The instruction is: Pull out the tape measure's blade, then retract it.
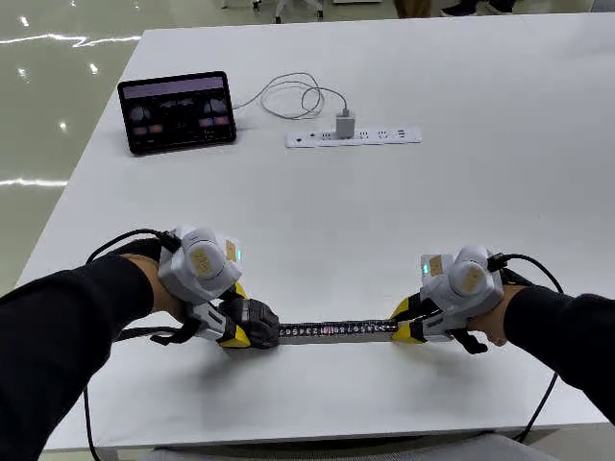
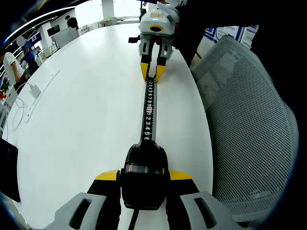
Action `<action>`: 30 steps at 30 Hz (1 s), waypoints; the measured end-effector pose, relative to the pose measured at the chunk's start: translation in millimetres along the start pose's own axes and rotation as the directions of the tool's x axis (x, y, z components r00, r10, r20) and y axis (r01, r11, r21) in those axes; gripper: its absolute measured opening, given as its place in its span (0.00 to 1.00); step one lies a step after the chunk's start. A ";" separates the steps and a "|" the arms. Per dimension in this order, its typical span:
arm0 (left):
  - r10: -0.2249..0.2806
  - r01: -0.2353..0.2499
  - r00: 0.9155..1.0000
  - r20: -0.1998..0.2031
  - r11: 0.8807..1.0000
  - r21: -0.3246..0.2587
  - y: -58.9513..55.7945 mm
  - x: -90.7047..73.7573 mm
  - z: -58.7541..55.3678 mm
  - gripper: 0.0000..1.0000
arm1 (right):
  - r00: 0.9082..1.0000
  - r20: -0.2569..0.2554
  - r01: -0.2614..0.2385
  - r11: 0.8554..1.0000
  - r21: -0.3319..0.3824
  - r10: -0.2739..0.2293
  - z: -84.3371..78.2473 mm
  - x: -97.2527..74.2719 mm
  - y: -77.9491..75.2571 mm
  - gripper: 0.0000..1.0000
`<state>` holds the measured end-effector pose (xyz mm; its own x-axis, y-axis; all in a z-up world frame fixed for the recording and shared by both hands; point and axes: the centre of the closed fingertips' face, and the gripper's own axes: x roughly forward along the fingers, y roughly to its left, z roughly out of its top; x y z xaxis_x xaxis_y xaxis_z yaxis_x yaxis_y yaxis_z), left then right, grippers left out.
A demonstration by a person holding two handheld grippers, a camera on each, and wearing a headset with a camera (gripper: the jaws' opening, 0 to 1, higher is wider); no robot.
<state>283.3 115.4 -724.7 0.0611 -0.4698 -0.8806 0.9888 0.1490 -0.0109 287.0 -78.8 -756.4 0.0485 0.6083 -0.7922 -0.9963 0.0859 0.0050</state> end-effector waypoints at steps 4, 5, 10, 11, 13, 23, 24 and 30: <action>0.000 0.000 1.000 0.000 1.000 -0.001 0.0 0.2 0.2 0.32 | 1.000 0.001 0.005 1.000 0.007 -0.005 -3.2 -2.4 -0.2 0.08; 0.000 0.000 1.000 0.000 1.000 -0.001 0.0 0.2 0.2 0.32 | 1.000 0.000 0.006 1.000 0.008 -0.006 -3.9 -2.7 0.0 0.08; 0.001 -0.001 1.000 0.000 1.000 -0.001 -0.2 0.2 0.6 0.32 | 1.000 0.002 0.008 1.000 0.013 -0.009 -7.4 -4.9 -0.9 0.08; 0.001 -0.001 1.000 0.000 1.000 -0.001 -0.2 0.1 0.5 0.32 | 1.000 0.001 0.009 1.000 0.014 -0.009 -8.0 -5.1 -1.3 0.08; 0.001 -0.001 1.000 0.000 1.000 -0.001 -0.3 0.2 0.5 0.32 | 1.000 0.002 0.009 1.000 0.016 -0.009 -9.3 -5.8 -1.6 0.08; 0.003 -0.003 1.000 0.002 1.000 -0.003 -0.1 0.3 0.5 0.32 | 1.000 -0.002 0.013 1.000 0.027 -0.013 -15.9 -10.8 -3.9 0.08; 0.002 -0.002 1.000 0.002 1.000 -0.003 -0.1 0.4 0.4 0.32 | 1.000 -0.003 0.014 1.000 0.027 -0.014 -16.8 -11.6 -4.3 0.08; 0.003 -0.003 1.000 0.003 1.000 -0.004 0.0 0.4 0.8 0.32 | 1.000 -0.008 0.019 0.999 0.032 -0.018 -21.6 -14.9 -5.5 0.08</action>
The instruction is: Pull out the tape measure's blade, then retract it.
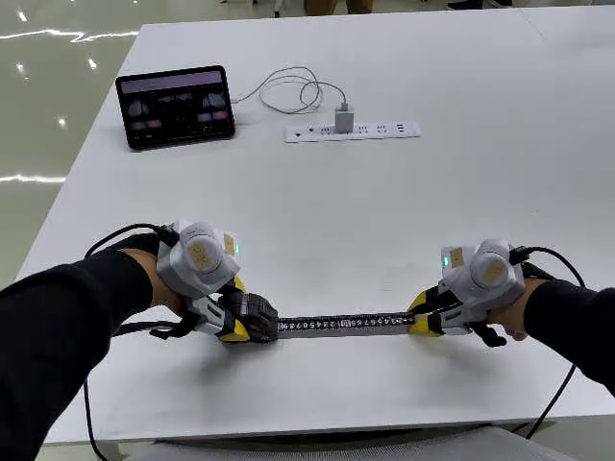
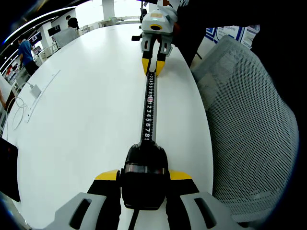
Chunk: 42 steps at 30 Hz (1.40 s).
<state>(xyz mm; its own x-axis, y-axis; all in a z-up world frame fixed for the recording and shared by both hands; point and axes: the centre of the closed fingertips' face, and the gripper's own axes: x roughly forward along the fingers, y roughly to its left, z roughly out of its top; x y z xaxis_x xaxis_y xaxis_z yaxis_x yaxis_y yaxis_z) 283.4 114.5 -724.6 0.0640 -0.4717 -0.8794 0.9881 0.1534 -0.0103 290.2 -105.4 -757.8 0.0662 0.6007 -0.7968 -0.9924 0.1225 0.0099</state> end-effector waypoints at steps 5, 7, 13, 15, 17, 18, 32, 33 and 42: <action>0.000 0.000 1.000 0.000 1.000 -0.001 0.3 0.1 -0.1 0.32 | 1.000 -0.003 0.005 1.000 0.005 -0.005 -4.0 -3.9 -1.0 0.08; -0.001 0.001 1.000 0.001 1.000 -0.001 0.6 0.3 -0.1 0.32 | 1.000 -0.005 0.005 1.000 0.007 -0.005 -5.6 -5.0 -0.9 0.08; 0.000 0.000 1.000 0.003 1.000 -0.003 0.9 0.5 -0.1 0.32 | 1.000 -0.006 0.012 1.000 0.015 -0.012 -11.5 -8.3 -1.6 0.08; 0.000 0.000 1.000 0.003 1.000 -0.003 0.9 0.4 -0.2 0.32 | 1.000 -0.007 0.012 1.000 0.014 -0.012 -13.2 -9.9 -1.2 0.08; 0.001 -0.001 1.000 0.003 1.000 -0.002 0.8 0.4 -0.2 0.32 | 1.000 -0.010 0.013 1.000 0.014 -0.013 -14.9 -11.7 -0.8 0.08; 0.001 -0.001 1.000 0.003 1.000 -0.001 0.8 0.4 -0.2 0.32 | 1.000 -0.012 0.013 1.000 0.013 -0.013 -16.0 -13.0 -0.7 0.08; 0.002 -0.002 1.000 0.007 1.000 -0.004 -0.4 -0.1 0.6 0.32 | 0.999 -0.031 0.023 1.000 0.015 -0.022 -22.7 -18.8 -1.2 0.08; 0.002 -0.002 1.000 0.007 1.000 -0.004 -0.4 -0.1 0.7 0.32 | 0.999 -0.031 0.022 1.000 0.018 -0.021 -23.1 -19.3 -1.1 0.08; 0.002 -0.002 1.000 0.007 1.000 -0.004 -0.2 0.3 1.0 0.32 | 0.999 -0.031 0.011 1.000 0.029 -0.010 -24.7 -20.3 -3.4 0.08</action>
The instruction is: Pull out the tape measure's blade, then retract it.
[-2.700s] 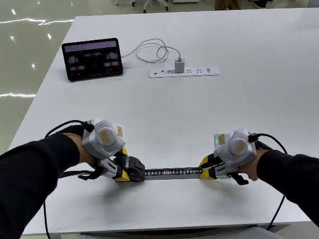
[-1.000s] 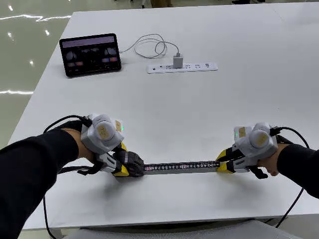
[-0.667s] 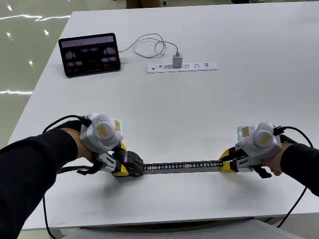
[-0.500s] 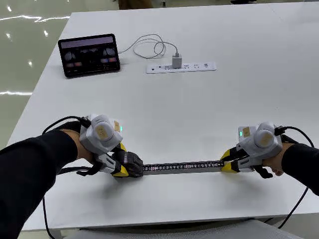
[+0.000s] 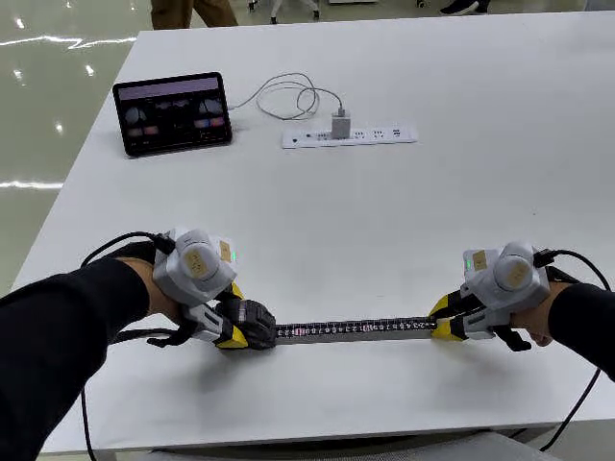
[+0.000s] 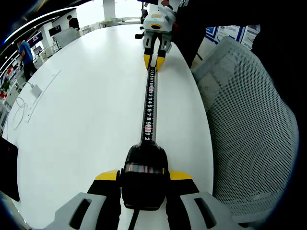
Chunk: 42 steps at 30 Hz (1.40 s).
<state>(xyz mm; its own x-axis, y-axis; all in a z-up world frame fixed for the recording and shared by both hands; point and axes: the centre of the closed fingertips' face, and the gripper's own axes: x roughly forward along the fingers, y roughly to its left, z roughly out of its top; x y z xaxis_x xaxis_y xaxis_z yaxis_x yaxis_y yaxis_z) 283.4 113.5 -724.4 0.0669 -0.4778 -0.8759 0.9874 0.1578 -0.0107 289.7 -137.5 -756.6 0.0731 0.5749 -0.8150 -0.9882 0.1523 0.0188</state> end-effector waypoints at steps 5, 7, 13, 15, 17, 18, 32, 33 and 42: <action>0.001 -0.001 1.000 0.000 1.000 0.001 0.0 0.0 0.2 0.32 | 1.000 -0.001 -0.005 1.000 0.005 0.005 -0.7 0.7 0.2 0.09; 0.001 -0.001 1.000 0.001 1.000 0.002 0.1 0.0 0.3 0.32 | 1.000 -0.001 -0.006 1.000 0.005 0.006 -0.9 0.8 0.2 0.09; 0.002 -0.002 1.000 0.007 1.000 0.001 0.5 0.3 0.6 0.32 | 1.000 -0.004 -0.008 1.000 0.004 0.008 -1.5 1.4 -0.6 0.09; 0.003 -0.004 1.000 0.010 1.000 0.002 0.7 0.2 0.6 0.32 | 1.000 -0.006 -0.010 1.000 0.002 0.010 -1.1 1.3 -0.1 0.09; 0.005 -0.005 1.000 0.015 1.000 0.002 0.7 0.3 1.1 0.32 | 1.000 -0.008 -0.009 1.000 0.001 0.009 -0.9 1.2 0.3 0.10; 0.007 -0.007 1.000 0.019 1.000 0.000 1.0 0.4 1.3 0.32 | 1.000 -0.009 -0.008 1.000 -0.002 0.008 -0.8 1.3 0.5 0.10; 0.064 -0.052 0.993 0.104 0.993 -0.109 1.5 0.5 2.5 0.35 | 0.998 -0.014 0.058 0.998 0.007 -0.058 -2.5 -1.7 -2.7 0.11; 0.066 -0.053 0.992 0.107 0.992 -0.114 1.4 0.4 2.1 0.35 | 0.998 -0.012 0.064 0.998 0.015 -0.064 -2.0 -1.3 -3.3 0.11; 0.148 -0.108 0.980 0.131 0.956 -0.273 10.9 -6.6 -12.0 0.52 | 0.988 0.064 0.137 0.987 0.084 -0.142 18.2 -6.9 -12.2 0.25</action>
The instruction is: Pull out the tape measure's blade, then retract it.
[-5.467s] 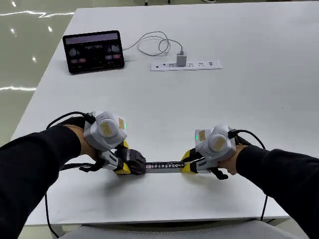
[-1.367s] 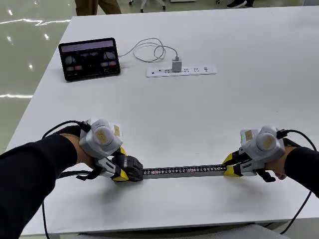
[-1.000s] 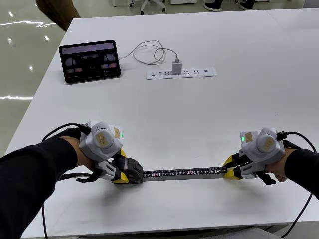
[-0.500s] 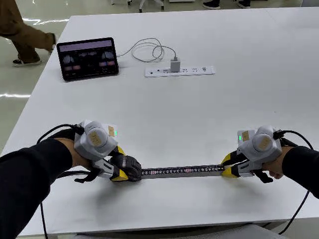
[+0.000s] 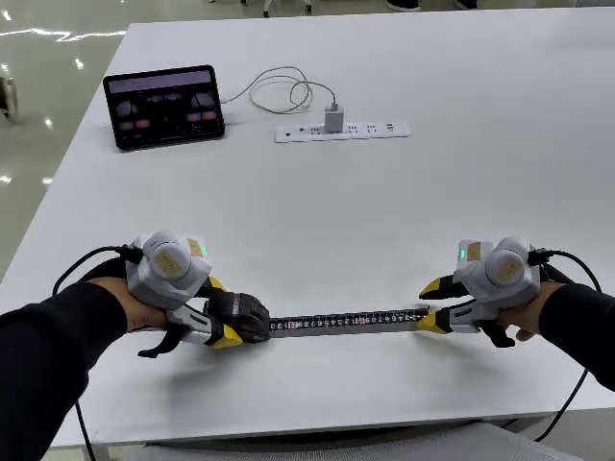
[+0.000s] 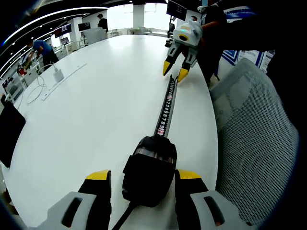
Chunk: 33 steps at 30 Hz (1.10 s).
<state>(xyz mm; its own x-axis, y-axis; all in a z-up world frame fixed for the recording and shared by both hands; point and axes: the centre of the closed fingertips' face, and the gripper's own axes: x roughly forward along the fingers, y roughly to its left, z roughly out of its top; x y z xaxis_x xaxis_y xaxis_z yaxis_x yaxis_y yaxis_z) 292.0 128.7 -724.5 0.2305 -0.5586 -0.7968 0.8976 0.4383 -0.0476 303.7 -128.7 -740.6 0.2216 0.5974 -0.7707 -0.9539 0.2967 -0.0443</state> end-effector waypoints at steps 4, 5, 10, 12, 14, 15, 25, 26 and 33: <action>0.041 -0.038 0.999 0.033 0.997 -0.072 5.6 -6.6 -2.5 0.66 | 1.000 0.016 0.022 1.000 0.019 -0.022 4.0 -4.0 -0.3 0.29; 0.043 -0.038 0.998 0.055 0.995 -0.089 5.5 -8.8 -1.6 0.67 | 0.999 0.020 0.032 0.999 0.026 -0.033 5.3 -5.6 -0.1 0.30; 0.091 -0.058 0.986 0.136 0.972 -0.227 9.8 -20.1 1.0 0.79 | 0.995 0.047 0.079 0.993 0.085 -0.083 6.4 -12.8 -2.0 0.35; 0.128 -0.083 0.979 0.158 0.961 -0.264 14.6 -23.9 0.5 0.87 | 0.994 0.053 0.090 0.991 0.100 -0.096 2.5 -13.9 -2.2 0.38; 0.164 -0.108 0.970 0.179 0.951 -0.288 18.4 -28.7 -2.1 0.92 | 0.992 0.055 0.105 0.989 0.108 -0.112 1.9 -17.5 0.2 0.40; 0.179 -0.117 0.966 0.188 0.946 -0.303 19.7 -31.4 -4.2 0.93 | 0.991 0.057 0.111 0.987 0.115 -0.118 -1.1 -20.5 0.0 0.41; 0.299 -0.207 0.926 0.231 0.913 -0.352 23.5 -52.3 -19.4 1.00 | 0.978 0.077 0.177 0.967 0.183 -0.194 -12.8 -38.1 2.6 0.52; 0.303 -0.209 0.924 0.233 0.911 -0.355 22.7 -53.6 -20.0 1.00 | 0.977 0.077 0.183 0.965 0.185 -0.200 -14.2 -39.9 3.2 0.53; 0.388 -0.276 0.886 0.254 0.882 -0.382 25.1 -69.3 -28.3 1.00 | 0.960 0.090 0.237 0.942 0.239 -0.264 -23.1 -58.1 5.4 0.56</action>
<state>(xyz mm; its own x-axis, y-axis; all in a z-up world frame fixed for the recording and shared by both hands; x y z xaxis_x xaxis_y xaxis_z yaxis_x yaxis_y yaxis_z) 287.9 198.4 -687.5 0.6477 -0.5040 -0.5714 0.5846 0.8097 -0.0516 281.0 -179.1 -710.8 0.4830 0.5621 -0.6713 -0.7976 0.5989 -0.0723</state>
